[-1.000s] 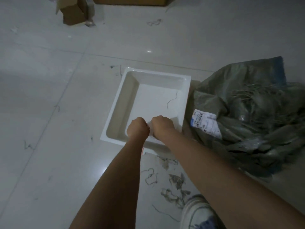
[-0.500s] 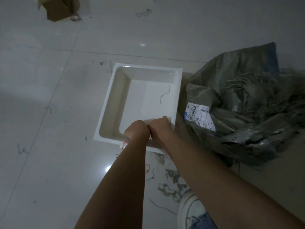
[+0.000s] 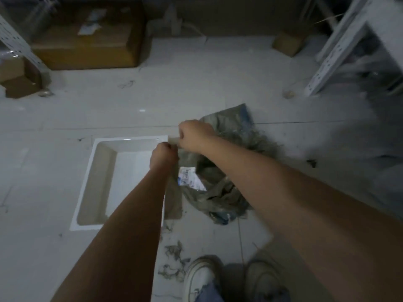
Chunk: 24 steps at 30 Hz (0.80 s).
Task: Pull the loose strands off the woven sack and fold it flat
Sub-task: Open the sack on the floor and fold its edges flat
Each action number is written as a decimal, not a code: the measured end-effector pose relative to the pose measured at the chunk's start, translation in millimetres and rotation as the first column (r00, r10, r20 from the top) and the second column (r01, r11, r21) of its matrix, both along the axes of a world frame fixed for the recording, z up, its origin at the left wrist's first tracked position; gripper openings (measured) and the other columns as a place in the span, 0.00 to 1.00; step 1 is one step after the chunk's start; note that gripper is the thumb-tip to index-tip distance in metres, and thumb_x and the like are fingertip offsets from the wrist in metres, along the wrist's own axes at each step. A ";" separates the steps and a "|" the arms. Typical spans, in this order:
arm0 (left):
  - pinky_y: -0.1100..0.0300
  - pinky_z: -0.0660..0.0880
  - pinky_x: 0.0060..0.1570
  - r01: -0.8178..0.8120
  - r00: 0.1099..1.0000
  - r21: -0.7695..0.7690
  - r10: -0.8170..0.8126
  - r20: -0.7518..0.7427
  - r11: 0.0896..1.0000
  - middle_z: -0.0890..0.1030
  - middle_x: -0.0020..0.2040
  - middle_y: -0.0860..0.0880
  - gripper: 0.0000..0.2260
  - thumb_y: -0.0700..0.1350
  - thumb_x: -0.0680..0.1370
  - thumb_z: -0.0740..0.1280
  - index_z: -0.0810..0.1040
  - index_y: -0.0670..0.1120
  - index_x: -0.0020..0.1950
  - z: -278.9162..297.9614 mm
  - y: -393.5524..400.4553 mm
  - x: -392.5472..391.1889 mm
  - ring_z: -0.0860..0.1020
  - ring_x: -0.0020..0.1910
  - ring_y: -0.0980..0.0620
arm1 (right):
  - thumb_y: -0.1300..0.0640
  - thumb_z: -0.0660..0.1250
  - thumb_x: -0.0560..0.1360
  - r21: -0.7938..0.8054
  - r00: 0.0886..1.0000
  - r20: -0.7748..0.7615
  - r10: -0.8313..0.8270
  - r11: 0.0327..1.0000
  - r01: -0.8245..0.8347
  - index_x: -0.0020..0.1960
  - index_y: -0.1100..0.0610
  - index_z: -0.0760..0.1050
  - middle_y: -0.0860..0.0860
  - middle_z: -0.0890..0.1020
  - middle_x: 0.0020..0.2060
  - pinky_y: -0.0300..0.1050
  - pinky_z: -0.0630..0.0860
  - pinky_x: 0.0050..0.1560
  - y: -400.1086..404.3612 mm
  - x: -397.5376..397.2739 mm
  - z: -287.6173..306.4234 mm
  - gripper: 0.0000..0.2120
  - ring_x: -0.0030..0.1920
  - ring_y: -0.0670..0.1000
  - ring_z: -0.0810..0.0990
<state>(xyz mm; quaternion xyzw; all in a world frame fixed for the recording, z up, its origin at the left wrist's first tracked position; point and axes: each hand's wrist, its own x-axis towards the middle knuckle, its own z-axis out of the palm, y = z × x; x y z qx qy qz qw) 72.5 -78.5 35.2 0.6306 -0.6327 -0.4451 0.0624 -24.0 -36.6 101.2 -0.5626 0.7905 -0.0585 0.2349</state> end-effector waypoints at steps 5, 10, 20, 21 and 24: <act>0.49 0.78 0.51 0.250 0.963 0.021 -0.247 -0.105 0.968 0.82 0.47 0.35 0.16 0.49 0.77 0.62 0.79 0.36 0.48 35.5 39.9 -92.7 0.81 0.48 0.38 | 0.55 0.57 0.78 -0.226 0.824 -0.016 -0.567 0.805 0.549 0.65 0.62 0.68 0.60 0.72 0.63 0.52 0.72 0.57 75.1 -92.2 2.1 0.18 0.64 0.59 0.70; 0.54 0.73 0.51 0.399 0.917 0.029 -0.398 -0.034 0.916 0.80 0.57 0.38 0.20 0.52 0.79 0.60 0.76 0.36 0.60 32.9 78.0 -133.4 0.78 0.52 0.42 | 0.52 0.55 0.80 0.176 0.487 0.104 -0.867 0.498 0.849 0.69 0.64 0.63 0.62 0.68 0.68 0.53 0.68 0.64 137.2 -139.3 -37.3 0.23 0.67 0.61 0.68; 0.57 0.74 0.50 0.388 0.920 0.001 -0.387 0.059 0.922 0.81 0.58 0.41 0.13 0.42 0.77 0.63 0.79 0.41 0.60 5.3 99.2 -142.5 0.79 0.56 0.42 | 0.46 0.51 0.79 0.453 0.011 0.605 -0.796 0.356 0.817 0.69 0.62 0.67 0.58 0.73 0.66 0.54 0.72 0.64 130.1 -108.9 -65.8 0.26 0.63 0.60 0.74; 0.58 0.74 0.50 0.357 0.934 -0.018 -0.356 0.027 0.934 0.81 0.57 0.41 0.13 0.41 0.77 0.63 0.79 0.41 0.60 9.9 96.1 -141.5 0.79 0.56 0.43 | 0.45 0.50 0.80 0.429 -0.044 0.634 -0.772 0.304 0.850 0.69 0.63 0.67 0.59 0.72 0.67 0.54 0.71 0.65 129.0 -110.6 -62.2 0.27 0.64 0.60 0.73; 0.61 0.76 0.43 0.220 0.967 0.039 -0.213 -0.141 0.975 0.81 0.46 0.43 0.08 0.38 0.76 0.65 0.81 0.43 0.52 30.6 84.4 -139.1 0.79 0.45 0.46 | 0.44 0.51 0.78 0.416 -0.163 0.699 -0.696 0.211 0.884 0.65 0.62 0.71 0.60 0.78 0.60 0.57 0.74 0.62 130.5 -119.4 -50.3 0.27 0.58 0.61 0.78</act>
